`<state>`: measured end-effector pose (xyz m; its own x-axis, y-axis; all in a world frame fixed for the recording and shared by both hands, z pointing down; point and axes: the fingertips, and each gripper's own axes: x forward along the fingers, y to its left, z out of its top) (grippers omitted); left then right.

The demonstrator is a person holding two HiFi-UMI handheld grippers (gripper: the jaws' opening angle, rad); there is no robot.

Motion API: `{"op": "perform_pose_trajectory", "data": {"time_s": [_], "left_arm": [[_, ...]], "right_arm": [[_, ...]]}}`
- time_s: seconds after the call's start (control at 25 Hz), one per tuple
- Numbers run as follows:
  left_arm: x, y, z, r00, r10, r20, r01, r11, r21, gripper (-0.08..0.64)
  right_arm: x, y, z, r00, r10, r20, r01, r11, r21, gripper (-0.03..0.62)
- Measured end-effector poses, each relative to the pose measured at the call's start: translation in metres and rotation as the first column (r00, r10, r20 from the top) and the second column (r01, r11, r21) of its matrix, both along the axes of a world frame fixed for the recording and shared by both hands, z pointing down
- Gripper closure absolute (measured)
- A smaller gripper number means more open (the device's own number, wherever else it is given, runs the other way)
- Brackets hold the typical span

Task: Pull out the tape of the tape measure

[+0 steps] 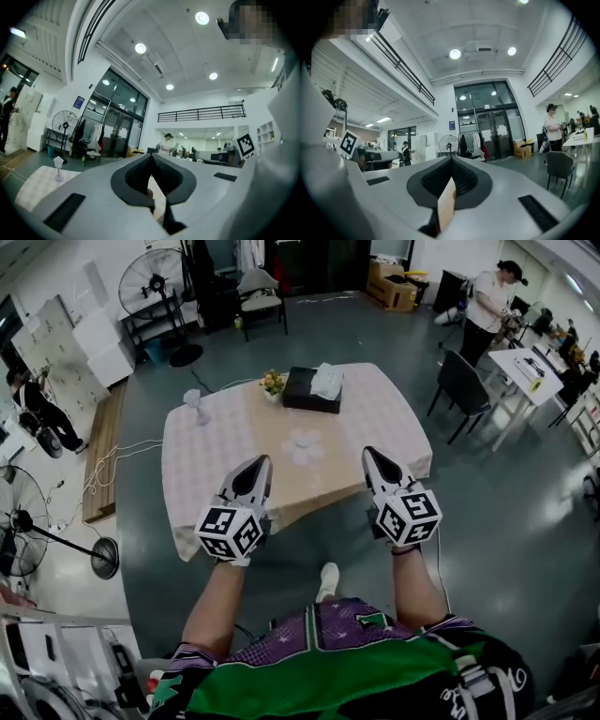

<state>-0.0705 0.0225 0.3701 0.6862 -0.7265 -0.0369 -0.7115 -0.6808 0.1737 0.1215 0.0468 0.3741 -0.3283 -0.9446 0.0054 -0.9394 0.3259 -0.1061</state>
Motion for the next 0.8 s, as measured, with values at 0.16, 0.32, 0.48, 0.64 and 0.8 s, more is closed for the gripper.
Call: {"op": "perform_pose_trajectory", "data": {"time_s": [0.16,0.32,0.48,0.64,0.8], "left_arm": [[0.022,-0.045,0.008,1.0,-0.011,0.011,0.011,1.0,-0.001,0.538],[0.034,-0.082,0.01,0.999,-0.048,-0.003,0.048,0.998,-0.037,0.538],[0.041,-0.116,0.012,0.995,-0.093,0.026,0.094,0.995,-0.035,0.538],[0.047,-0.14,0.011,0.991,-0.123,0.05,0.124,0.992,-0.021,0.538],[0.044,-0.156,0.017,0.991,-0.105,0.081,0.108,0.994,-0.03,0.538]], "right_arm": [[0.01,-0.05,0.002,0.998,-0.063,0.022,0.062,0.998,0.021,0.586],[0.021,-0.089,0.004,0.991,-0.123,0.058,0.123,0.992,0.016,0.586],[0.03,-0.122,-0.004,0.98,-0.182,0.075,0.179,0.983,0.046,0.584],[0.037,-0.147,-0.006,0.971,-0.221,0.092,0.216,0.974,0.064,0.584],[0.031,-0.168,0.001,0.967,-0.237,0.094,0.234,0.971,0.045,0.584]]}}
